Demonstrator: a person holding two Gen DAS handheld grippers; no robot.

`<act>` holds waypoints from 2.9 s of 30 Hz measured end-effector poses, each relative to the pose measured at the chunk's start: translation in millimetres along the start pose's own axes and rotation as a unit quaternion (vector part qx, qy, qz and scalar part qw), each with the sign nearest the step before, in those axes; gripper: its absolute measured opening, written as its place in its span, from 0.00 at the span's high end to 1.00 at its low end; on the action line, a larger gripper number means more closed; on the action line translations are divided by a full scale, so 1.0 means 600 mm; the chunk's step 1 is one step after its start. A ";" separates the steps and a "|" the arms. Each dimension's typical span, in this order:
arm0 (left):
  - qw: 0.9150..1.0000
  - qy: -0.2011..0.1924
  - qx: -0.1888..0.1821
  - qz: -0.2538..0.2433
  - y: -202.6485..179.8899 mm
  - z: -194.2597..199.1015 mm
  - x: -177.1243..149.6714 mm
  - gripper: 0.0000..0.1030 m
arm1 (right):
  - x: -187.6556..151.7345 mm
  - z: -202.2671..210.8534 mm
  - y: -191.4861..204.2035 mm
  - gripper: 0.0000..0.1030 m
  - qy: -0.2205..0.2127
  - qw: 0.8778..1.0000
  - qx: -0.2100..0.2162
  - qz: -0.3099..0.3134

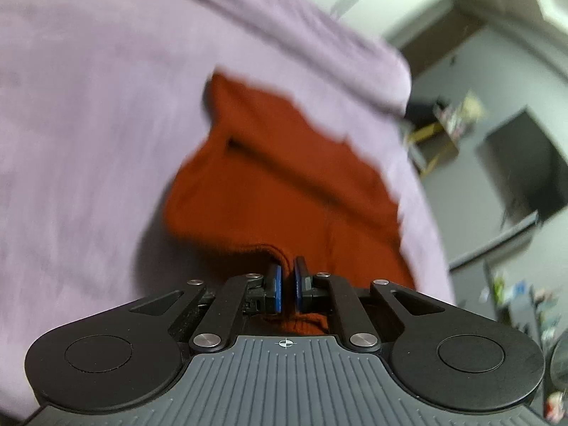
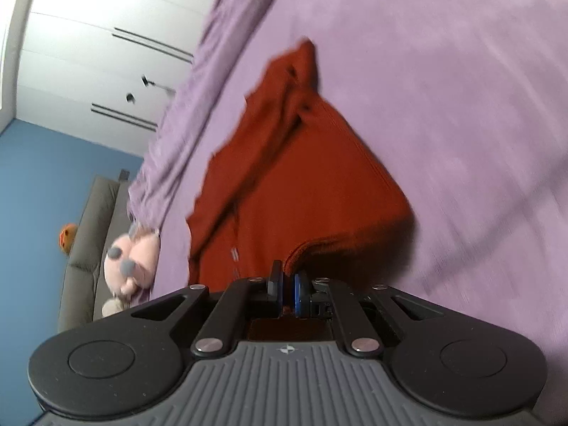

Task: Fold small clothes

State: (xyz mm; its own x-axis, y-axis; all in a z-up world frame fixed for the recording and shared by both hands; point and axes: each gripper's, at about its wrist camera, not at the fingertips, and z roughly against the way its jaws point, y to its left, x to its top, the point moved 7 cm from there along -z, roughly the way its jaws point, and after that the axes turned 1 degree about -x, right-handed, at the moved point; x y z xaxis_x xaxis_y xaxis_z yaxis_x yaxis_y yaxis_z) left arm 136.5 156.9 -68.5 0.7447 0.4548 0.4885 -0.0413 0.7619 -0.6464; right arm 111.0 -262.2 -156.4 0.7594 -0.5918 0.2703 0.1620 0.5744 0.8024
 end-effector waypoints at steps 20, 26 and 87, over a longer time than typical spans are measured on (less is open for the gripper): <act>0.976 0.022 0.130 -0.171 0.042 -0.146 0.064 0.46 | 0.088 -0.112 0.053 0.74 -0.010 0.924 -0.168 0.342; 0.970 0.042 0.154 -0.183 0.052 -0.179 0.059 0.43 | 0.081 -0.123 0.043 0.73 0.004 0.906 -0.199 0.373; 0.967 -0.058 0.171 -0.181 -0.001 -0.236 0.237 0.92 | 0.212 -0.227 0.180 0.96 -0.120 0.871 -0.193 0.436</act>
State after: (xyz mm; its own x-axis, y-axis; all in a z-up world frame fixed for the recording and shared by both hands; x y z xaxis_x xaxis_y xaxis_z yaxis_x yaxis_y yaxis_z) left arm 336.7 155.5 -82.0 0.6730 0.1622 0.7216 -0.0244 0.9800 -0.1975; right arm 310.8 -198.3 -108.0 0.5534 0.0909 0.8280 -0.1760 0.9843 0.0096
